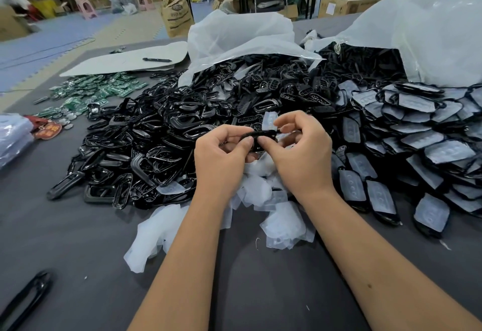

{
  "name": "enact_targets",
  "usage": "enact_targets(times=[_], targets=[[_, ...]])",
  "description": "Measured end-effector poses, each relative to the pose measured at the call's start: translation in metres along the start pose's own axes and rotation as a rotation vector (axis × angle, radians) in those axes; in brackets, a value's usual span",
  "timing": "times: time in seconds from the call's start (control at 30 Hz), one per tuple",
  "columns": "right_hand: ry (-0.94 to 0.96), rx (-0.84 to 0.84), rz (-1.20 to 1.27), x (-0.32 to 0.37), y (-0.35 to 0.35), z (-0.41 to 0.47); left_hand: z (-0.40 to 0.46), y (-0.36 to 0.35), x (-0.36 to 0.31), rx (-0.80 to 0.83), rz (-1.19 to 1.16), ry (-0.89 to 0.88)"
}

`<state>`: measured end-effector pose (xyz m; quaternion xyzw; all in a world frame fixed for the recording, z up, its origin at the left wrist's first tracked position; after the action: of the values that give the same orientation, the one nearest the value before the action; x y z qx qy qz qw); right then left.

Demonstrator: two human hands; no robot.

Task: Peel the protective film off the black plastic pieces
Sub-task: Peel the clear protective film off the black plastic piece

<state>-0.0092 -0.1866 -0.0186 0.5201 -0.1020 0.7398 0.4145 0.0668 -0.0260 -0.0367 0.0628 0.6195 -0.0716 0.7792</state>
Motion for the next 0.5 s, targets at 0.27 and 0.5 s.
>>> enact_targets(times=[0.27,0.5], targets=[[-0.062,0.079,0.076,-0.0077,-0.005,0.0019,0.0004,-0.0008,-0.0015,0.039,0.016,-0.04],[-0.024,0.081,0.05,-0.0031,-0.0056,0.0004,-0.0007,0.0019,0.0052,0.004,0.033,0.006]])
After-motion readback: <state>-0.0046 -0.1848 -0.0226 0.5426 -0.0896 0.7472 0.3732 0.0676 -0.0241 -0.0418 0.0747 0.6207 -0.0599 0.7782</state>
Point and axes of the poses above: each hand's wrist, its own z-axis towards the middle knuckle, its own y-axis out of the back of the hand, x = y × z, the point moved 8 cm from there along z, towards the middle knuckle
